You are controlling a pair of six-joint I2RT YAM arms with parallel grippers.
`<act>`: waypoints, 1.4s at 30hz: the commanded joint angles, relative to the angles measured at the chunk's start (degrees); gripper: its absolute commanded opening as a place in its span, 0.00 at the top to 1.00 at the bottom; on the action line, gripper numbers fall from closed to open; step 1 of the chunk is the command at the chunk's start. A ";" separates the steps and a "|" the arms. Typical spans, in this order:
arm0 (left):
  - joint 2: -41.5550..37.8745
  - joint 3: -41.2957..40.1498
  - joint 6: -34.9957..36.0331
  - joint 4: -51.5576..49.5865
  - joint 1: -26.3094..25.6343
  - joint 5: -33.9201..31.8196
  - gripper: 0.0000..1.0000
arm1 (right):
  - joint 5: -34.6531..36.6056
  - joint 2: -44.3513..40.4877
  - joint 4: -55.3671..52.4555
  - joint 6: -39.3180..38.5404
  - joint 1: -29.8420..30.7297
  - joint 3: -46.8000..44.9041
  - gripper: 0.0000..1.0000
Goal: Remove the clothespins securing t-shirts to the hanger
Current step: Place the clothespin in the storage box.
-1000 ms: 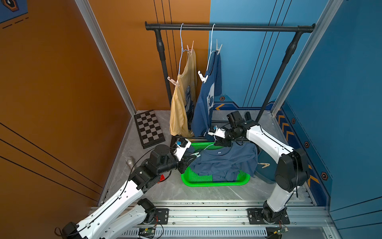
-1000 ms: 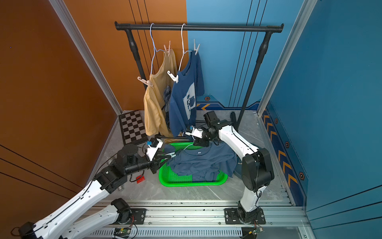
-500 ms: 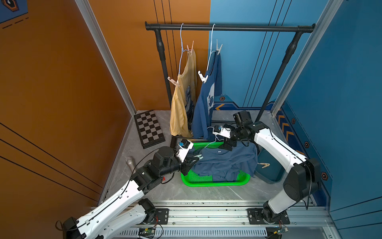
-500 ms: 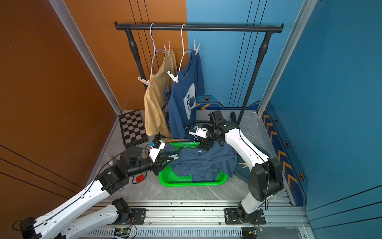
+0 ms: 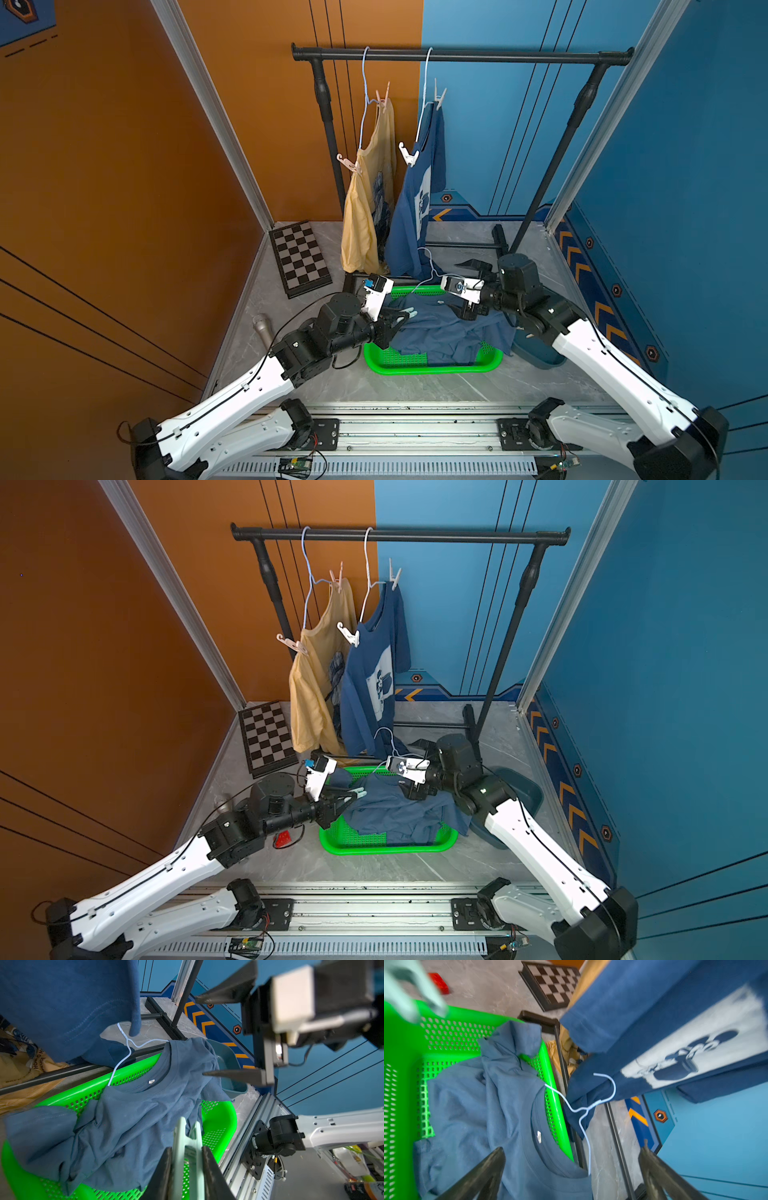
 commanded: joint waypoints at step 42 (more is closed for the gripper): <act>9.59 6.12 -16.49 10.34 3.76 8.02 0.79 | 4.75 4.68 6.26 -2.33 13.89 3.63 0.73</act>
